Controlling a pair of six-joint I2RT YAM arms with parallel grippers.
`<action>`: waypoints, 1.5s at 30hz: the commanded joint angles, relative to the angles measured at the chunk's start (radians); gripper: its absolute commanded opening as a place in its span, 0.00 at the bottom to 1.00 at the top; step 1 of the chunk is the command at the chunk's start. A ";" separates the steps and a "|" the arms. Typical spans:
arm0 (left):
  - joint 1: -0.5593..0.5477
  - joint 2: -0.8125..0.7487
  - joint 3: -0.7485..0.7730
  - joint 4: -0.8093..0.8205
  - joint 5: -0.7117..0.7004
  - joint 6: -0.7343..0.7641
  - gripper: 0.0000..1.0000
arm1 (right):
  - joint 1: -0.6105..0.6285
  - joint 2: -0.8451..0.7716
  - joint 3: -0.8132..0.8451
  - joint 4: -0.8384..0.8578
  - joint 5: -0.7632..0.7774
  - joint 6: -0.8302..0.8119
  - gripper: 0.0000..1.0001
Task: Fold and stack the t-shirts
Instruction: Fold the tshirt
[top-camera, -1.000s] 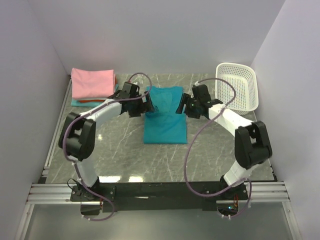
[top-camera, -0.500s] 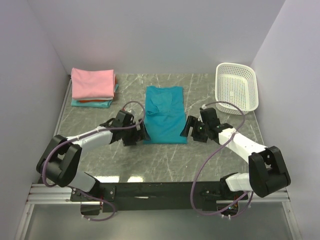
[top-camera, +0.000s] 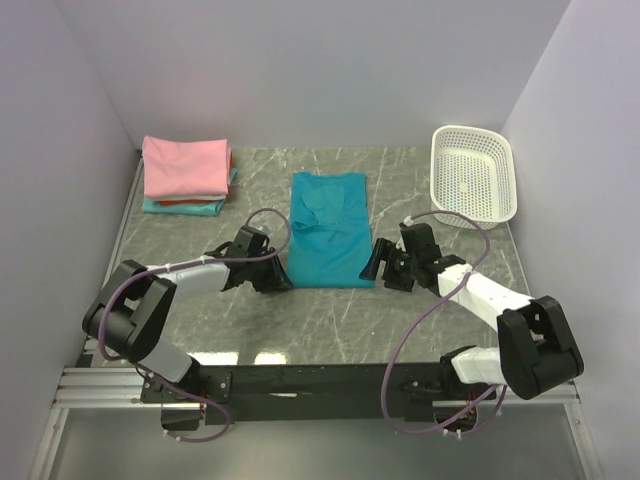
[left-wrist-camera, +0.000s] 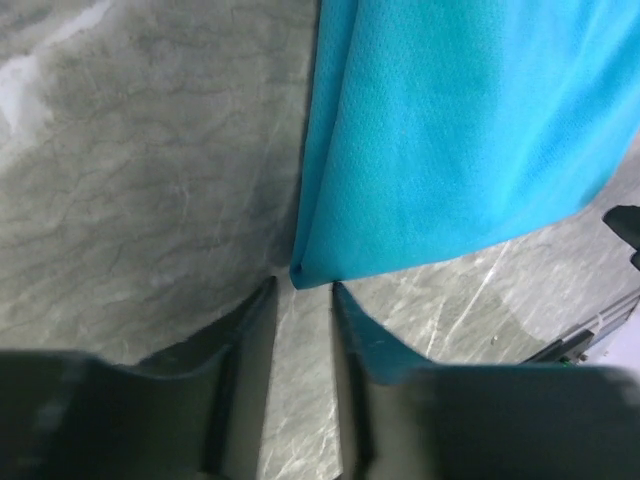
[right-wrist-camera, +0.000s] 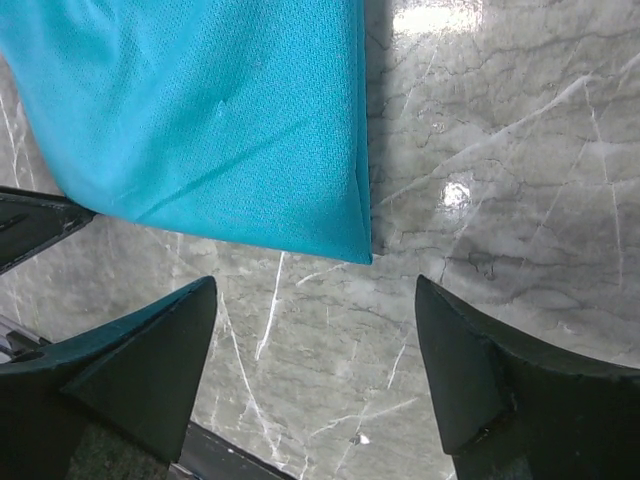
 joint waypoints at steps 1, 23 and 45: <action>-0.007 0.027 0.025 0.016 -0.018 0.006 0.30 | 0.007 -0.006 -0.012 0.049 -0.010 0.007 0.85; -0.008 0.038 0.031 0.027 -0.041 0.007 0.01 | 0.021 0.210 0.052 0.099 -0.061 -0.013 0.03; -0.206 -0.648 -0.044 -0.409 -0.279 -0.117 0.01 | 0.101 -0.380 0.091 -0.500 -0.259 -0.182 0.00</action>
